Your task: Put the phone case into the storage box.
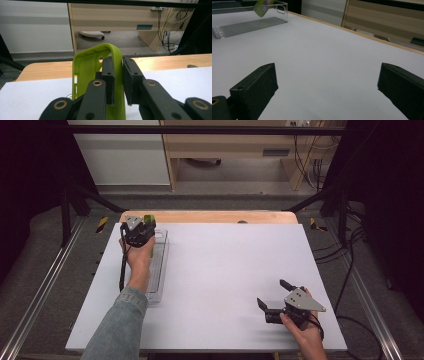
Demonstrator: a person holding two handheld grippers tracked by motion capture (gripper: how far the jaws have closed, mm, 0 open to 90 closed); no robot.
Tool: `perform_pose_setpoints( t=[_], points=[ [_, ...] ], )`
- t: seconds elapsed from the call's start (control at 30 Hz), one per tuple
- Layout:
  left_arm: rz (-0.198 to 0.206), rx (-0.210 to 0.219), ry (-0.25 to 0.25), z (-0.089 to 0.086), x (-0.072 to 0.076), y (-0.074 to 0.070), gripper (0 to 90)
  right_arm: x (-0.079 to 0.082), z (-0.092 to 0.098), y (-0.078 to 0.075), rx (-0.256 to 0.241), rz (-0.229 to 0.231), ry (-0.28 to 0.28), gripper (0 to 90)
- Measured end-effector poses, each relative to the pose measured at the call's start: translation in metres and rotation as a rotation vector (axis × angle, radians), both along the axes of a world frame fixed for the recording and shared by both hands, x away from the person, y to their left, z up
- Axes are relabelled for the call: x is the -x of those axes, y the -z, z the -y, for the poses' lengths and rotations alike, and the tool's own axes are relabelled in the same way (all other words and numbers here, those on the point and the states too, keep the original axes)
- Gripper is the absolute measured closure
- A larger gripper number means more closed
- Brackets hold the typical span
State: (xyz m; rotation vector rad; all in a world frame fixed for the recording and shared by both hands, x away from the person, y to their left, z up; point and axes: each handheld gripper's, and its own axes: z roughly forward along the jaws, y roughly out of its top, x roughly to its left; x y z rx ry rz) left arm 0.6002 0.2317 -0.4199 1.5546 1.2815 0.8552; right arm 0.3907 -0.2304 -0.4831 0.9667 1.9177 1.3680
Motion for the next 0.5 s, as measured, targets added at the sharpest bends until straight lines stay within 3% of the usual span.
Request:
perform_pose_setpoints(
  t=[0.5],
  points=[
    [0.002,-0.003,0.006,0.0023,-0.0016,0.0013,79.2,-0.0001,0.0001,0.0002,-0.001,-0.002,0.000,2.8]
  ],
)
